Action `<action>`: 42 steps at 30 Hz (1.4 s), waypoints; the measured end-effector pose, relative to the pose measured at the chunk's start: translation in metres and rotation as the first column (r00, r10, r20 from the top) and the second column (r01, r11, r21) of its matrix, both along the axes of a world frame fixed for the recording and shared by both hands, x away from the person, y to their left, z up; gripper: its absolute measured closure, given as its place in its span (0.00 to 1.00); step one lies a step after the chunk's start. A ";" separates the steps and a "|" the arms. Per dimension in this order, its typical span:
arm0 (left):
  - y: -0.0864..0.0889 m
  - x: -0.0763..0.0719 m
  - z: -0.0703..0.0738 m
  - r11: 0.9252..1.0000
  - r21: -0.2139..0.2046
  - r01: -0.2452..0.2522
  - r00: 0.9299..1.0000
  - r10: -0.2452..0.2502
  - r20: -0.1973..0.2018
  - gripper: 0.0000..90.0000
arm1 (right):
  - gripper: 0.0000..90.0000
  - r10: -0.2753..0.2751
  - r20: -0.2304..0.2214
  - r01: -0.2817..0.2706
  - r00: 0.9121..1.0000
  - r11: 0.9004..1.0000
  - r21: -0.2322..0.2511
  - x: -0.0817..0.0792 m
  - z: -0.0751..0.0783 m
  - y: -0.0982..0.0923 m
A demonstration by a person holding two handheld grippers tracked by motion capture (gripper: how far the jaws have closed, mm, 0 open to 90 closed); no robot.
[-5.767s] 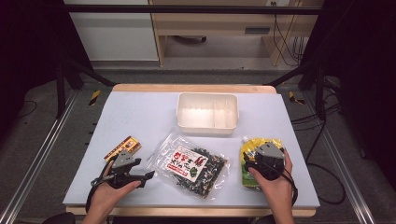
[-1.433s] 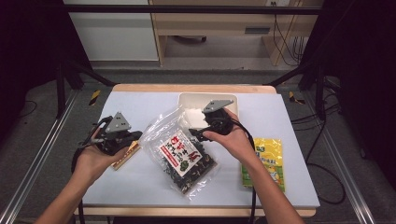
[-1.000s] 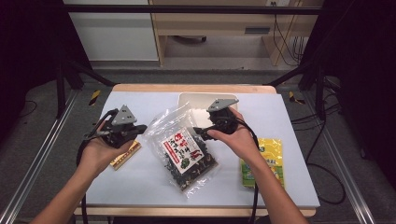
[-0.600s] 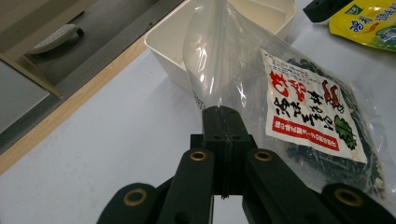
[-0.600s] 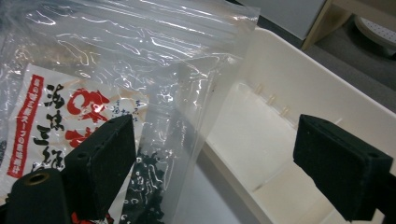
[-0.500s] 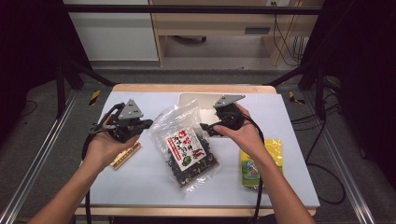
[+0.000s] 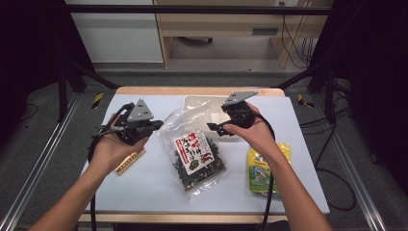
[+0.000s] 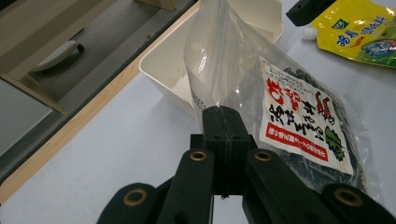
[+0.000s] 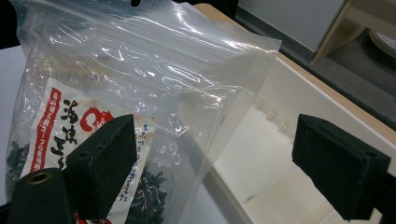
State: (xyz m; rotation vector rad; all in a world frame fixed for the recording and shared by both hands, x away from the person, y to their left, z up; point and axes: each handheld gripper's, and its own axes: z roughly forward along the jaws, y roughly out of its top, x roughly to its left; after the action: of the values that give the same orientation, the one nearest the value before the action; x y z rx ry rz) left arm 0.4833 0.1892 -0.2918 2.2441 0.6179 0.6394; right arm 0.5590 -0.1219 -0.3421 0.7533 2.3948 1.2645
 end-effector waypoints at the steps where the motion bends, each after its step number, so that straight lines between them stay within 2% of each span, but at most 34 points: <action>1: 0.000 0.000 0.001 1.000 0.009 0.003 1.000 -0.003 0.000 1.00 | 0.16 0.003 0.000 -0.003 1.000 1.000 -0.005 0.000 0.001 0.000; 4: -0.001 0.000 0.002 1.000 -0.006 0.001 1.000 -0.001 0.002 1.00 | 0.16 0.007 -0.010 -0.007 1.000 1.000 -0.007 0.003 0.001 -0.001; 9: -0.001 -0.001 0.004 1.000 0.004 0.009 1.000 -0.009 0.005 1.00 | 0.16 0.020 -0.028 -0.020 0.999 1.000 -0.003 0.009 -0.001 -0.001; 16: -0.005 -0.004 0.005 1.000 -0.007 0.017 1.000 -0.017 0.012 1.00 | 0.17 0.046 -0.048 -0.046 0.998 0.999 0.007 0.016 0.000 0.003; 17: -0.005 -0.004 0.006 1.000 0.004 0.024 1.000 -0.024 0.014 1.00 | 0.17 0.056 -0.047 -0.057 0.997 0.998 -0.017 0.016 0.001 0.005; 21: -0.009 -0.007 0.008 1.000 -0.007 0.030 0.999 -0.030 0.020 1.00 | 0.15 0.075 -0.045 -0.077 0.996 0.997 -0.030 0.019 0.005 0.010; 25: -0.011 -0.009 0.010 0.999 -0.010 0.037 0.999 -0.037 0.027 1.00 | 0.15 0.083 -0.062 -0.084 0.995 0.996 -0.023 0.024 0.002 0.010; 26: -0.012 -0.010 0.012 0.999 0.001 0.043 0.999 -0.043 0.028 1.00 | 0.15 0.094 -0.081 -0.096 0.992 0.995 -0.020 0.027 -0.001 0.011; 28: -0.012 -0.010 0.012 0.999 -0.009 0.044 0.999 -0.043 0.029 1.00 | 0.17 0.111 -0.099 -0.113 0.989 0.993 -0.014 0.029 -0.003 0.011; 30: -0.013 -0.011 0.013 0.999 -0.002 0.048 0.998 -0.048 0.032 1.00 | 0.20 0.142 -0.119 -0.143 0.983 0.990 -0.002 0.030 -0.004 0.012; 31: -0.013 -0.011 0.013 0.999 -0.009 0.048 0.998 -0.048 0.034 1.00 | 0.21 0.170 -0.129 -0.170 0.977 0.985 0.008 0.030 -0.005 0.013; 34: -0.012 -0.011 0.014 0.999 0.000 0.049 0.998 -0.049 0.036 1.00 | 0.21 0.178 -0.124 -0.180 0.976 0.984 0.002 0.029 -0.005 0.015; 35: -0.011 -0.011 0.014 0.999 0.006 0.046 0.998 -0.046 0.038 1.00 | 0.28 0.172 -0.114 -0.173 0.979 0.985 -0.001 0.028 -0.004 0.014; 38: -0.009 -0.009 0.013 0.999 0.007 0.044 0.998 -0.044 0.036 1.00 | 0.34 0.172 -0.105 -0.172 0.979 0.985 0.006 0.027 -0.003 0.012; 39: -0.008 -0.007 0.011 0.999 0.003 0.037 0.999 -0.037 0.031 1.00 | 0.40 0.174 -0.091 -0.174 0.980 0.985 0.008 0.025 -0.002 0.009; 41: -0.007 -0.006 0.009 0.999 -0.003 0.034 0.999 -0.034 0.028 1.00 | 0.42 0.178 -0.090 -0.179 0.980 0.984 0.005 0.025 -0.001 0.008; 42: -0.007 -0.004 0.008 0.999 0.004 0.032 0.999 -0.032 0.024 1.00 | 0.48 0.180 -0.074 -0.181 0.981 0.984 0.000 0.022 0.000 0.005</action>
State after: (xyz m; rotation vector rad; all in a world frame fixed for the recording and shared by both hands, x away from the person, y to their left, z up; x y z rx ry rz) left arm 0.4789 0.1826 -0.2843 2.2419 0.5679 0.6507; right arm 0.5814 -0.1172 -0.3421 0.6015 2.5751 1.3176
